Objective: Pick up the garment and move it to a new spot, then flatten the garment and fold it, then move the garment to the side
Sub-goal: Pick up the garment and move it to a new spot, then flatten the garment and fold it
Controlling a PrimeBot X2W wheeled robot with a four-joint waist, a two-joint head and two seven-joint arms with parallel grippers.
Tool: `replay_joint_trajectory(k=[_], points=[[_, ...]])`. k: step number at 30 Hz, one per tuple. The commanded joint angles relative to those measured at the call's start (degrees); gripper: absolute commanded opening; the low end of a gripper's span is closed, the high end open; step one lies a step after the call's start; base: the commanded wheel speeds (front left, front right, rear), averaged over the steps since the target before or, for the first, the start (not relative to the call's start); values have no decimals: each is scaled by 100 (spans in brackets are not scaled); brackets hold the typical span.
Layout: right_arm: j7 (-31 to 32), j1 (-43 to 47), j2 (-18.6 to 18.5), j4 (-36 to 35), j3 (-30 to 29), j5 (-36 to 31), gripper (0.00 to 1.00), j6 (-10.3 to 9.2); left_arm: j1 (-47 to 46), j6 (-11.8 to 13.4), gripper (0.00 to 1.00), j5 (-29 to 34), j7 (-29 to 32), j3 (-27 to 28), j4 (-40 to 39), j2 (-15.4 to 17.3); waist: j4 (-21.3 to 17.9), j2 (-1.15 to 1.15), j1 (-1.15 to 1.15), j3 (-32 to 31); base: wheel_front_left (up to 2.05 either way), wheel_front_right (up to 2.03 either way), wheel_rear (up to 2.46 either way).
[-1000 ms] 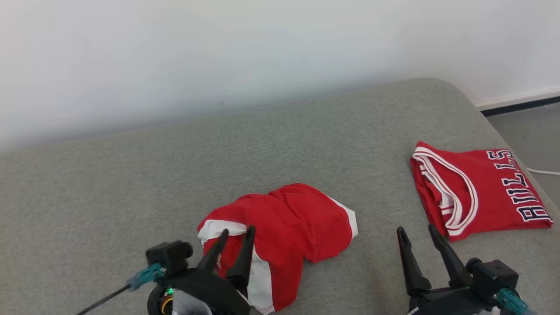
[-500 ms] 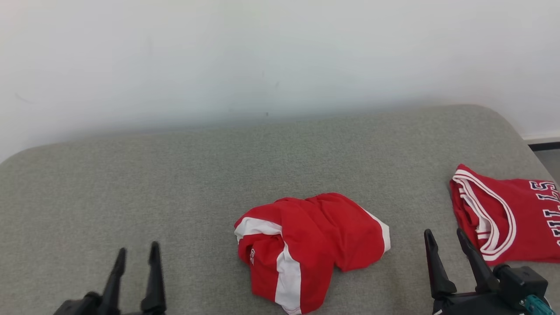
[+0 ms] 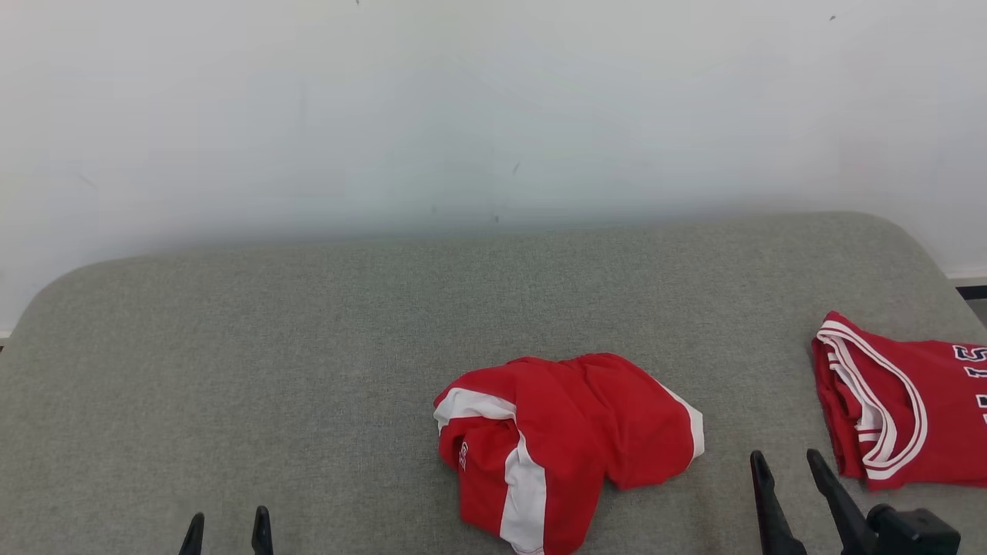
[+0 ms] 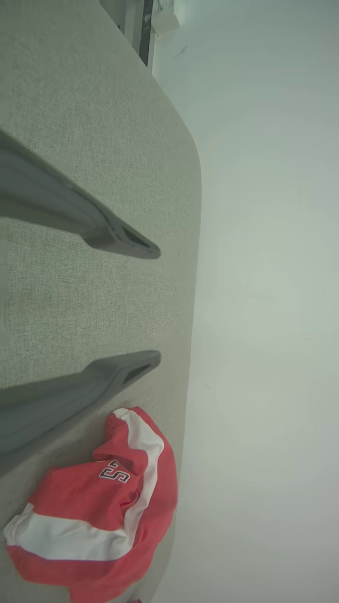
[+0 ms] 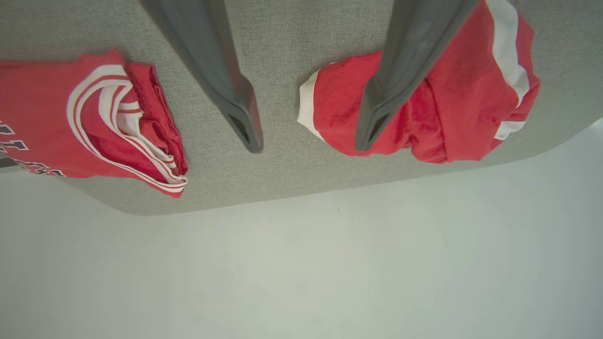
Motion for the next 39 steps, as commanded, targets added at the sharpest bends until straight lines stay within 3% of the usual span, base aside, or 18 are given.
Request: replay_joint_trajectory(k=[1, 13, 39], points=[[-38, 79, 20, 35, 3, 8, 100, -15, 86, -47, 100, 65, -15, 58, 23, -47, 1, 0, 1, -8, 0, 0, 0], [-16, 171, 64, 209, 41, -2, 100, -15, -63, -324, 100, 253, -15, 367, 143, -240, 3, 0, 1, 18, 0, 0, 0], [-102, 18, 98, 290, 147, 28, 100, -15, -307, -438, 100, 349, -16, 462, 491, -302, -40, 0, 1, 86, 0, 0, 0]])
